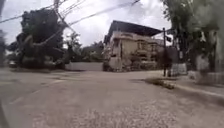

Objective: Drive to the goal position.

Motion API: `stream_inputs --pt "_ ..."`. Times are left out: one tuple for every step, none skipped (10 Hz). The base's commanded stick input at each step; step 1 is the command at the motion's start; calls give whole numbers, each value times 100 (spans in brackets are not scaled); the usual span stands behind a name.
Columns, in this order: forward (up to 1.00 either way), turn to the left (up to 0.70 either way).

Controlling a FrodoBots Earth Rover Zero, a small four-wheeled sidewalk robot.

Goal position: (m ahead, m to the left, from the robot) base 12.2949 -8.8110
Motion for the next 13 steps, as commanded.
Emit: stream_inputs --pt "85 3" --pt "85 3" --pt "85 3" --pt "85 3" --pt "85 3" --pt "85 3" --pt "85 3" --pt "85 3" --pt "85 3" --pt "85 3" --pt "85 3" --pt "85 3" --pt "85 3"
